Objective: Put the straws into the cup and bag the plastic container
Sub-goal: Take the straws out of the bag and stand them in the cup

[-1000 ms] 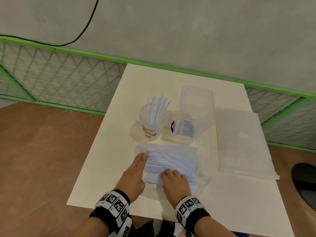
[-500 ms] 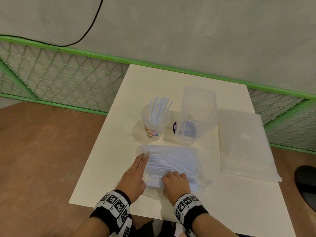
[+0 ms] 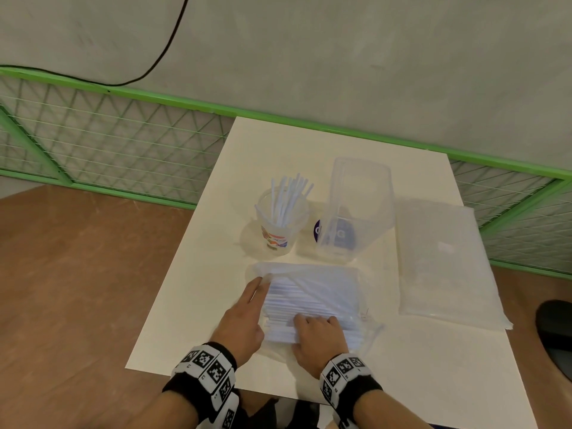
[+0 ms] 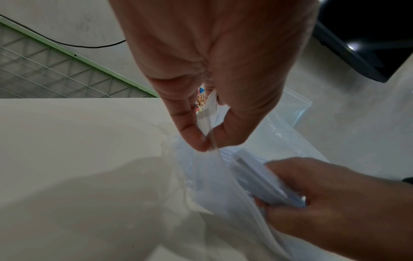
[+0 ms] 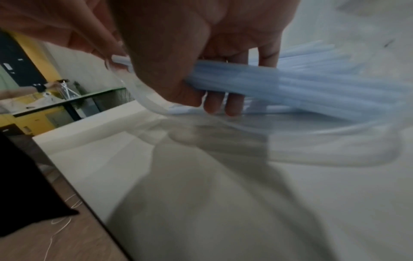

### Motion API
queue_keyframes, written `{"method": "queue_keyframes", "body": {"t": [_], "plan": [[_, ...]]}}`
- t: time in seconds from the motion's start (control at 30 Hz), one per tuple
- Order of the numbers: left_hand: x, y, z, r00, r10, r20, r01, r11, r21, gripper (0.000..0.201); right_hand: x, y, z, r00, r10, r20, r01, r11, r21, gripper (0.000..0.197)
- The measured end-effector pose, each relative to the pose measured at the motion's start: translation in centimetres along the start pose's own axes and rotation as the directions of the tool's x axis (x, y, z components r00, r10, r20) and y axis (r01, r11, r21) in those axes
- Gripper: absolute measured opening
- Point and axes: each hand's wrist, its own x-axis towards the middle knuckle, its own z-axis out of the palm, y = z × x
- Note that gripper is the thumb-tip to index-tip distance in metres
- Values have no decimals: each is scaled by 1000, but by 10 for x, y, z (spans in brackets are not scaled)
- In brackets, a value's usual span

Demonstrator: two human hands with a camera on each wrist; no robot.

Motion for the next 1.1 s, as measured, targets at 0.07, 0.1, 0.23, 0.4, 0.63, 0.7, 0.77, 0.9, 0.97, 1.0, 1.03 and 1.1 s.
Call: {"method": "queue_keyframes", "body": {"t": [0.07, 0.1, 0.23, 0.4, 0.63, 0.7, 0.77, 0.9, 0.97, 1.0, 1.03, 1.1], "plan": [[0, 0, 1, 1000, -1, 3, 1, 1000, 1, 91, 0, 2, 0, 999, -14, -30, 14, 1000, 16, 31], [0, 0, 1, 1000, -2, 3, 2, 1000, 2, 91, 1, 2, 1, 999, -15, -35, 15, 1000, 17, 31], [1, 3, 1, 1000, -1, 0, 1, 1000, 0, 89, 7, 1, 5, 1000, 1, 19, -1, 1000, -16, 31], [2, -1, 1, 1000, -14, 0, 14, 1000, 7, 90, 12, -3, 1, 997, 22, 72, -18, 998, -56, 33], [1, -3, 0, 1000, -15, -11, 15, 1000, 21, 88, 2, 1, -13, 1000, -25, -2, 25, 995, 99, 35], [2, -4, 0, 1000, -7, -15, 7, 1000, 17, 88, -3, 7, -26, 999, -39, -28, 45, 958, 283, 31], [3, -4, 0, 1000, 3, -17, -3, 1000, 14, 89, -9, 11, -43, 999, -14, -39, 32, 852, 523, 26], [5, 1, -1, 1000, 2, -22, -1, 1000, 21, 89, -16, 10, -76, 977, 192, -89, 7, 390, 921, 11], [6, 2, -2, 1000, 9, -24, -8, 1000, 22, 89, -17, 13, -78, 971, 212, -111, 42, 306, 951, 18], [6, 2, -2, 1000, 11, -25, -10, 1000, 22, 89, -17, 16, -75, 973, 198, -116, 47, 323, 945, 21], [6, 2, -2, 1000, 12, -26, -11, 1000, 22, 89, -18, 18, -72, 979, 174, -104, 31, 380, 925, 24], [6, 2, -2, 999, 17, -27, -16, 1000, 25, 89, -19, 27, -62, 988, 143, -61, -20, 505, 863, 28]]}}
